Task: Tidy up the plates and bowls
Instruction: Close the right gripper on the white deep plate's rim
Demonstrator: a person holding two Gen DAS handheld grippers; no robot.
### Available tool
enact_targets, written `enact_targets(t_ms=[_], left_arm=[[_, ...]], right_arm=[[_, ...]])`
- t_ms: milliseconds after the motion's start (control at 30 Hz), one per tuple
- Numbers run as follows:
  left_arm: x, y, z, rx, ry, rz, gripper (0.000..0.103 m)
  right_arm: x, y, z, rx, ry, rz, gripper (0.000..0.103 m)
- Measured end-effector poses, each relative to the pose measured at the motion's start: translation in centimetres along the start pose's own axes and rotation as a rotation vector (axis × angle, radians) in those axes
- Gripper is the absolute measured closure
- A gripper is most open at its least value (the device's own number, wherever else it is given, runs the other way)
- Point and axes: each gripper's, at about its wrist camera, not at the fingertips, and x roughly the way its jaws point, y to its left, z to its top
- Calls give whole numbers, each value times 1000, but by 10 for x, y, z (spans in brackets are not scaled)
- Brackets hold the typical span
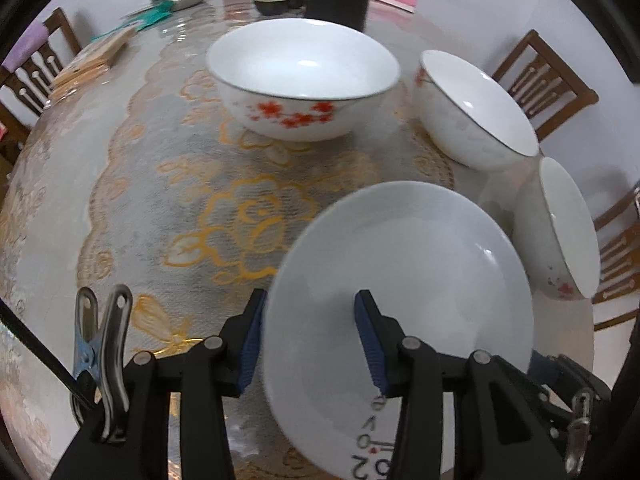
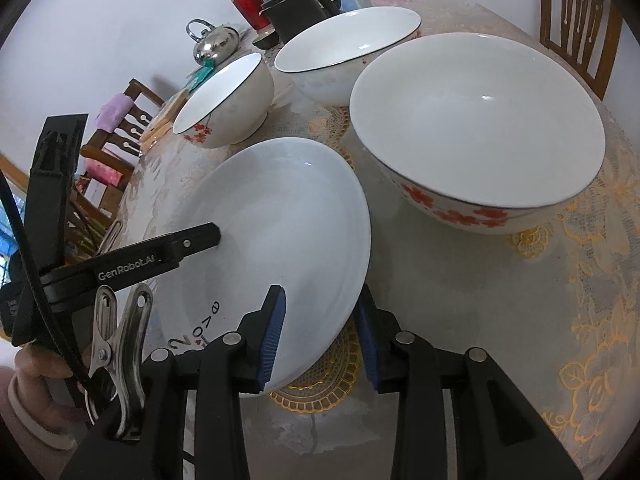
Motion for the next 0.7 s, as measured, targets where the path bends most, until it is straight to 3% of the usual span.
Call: enact_targets(t_ms=[167,700], left_arm=[[-4,0,-9,8,-4,5,62],[-33,13,-71,-58,49,15,66]], right_arm=[[0,3,-3,-41,-12,-51,81],[-11,7,-30,-64,24,-18,83]])
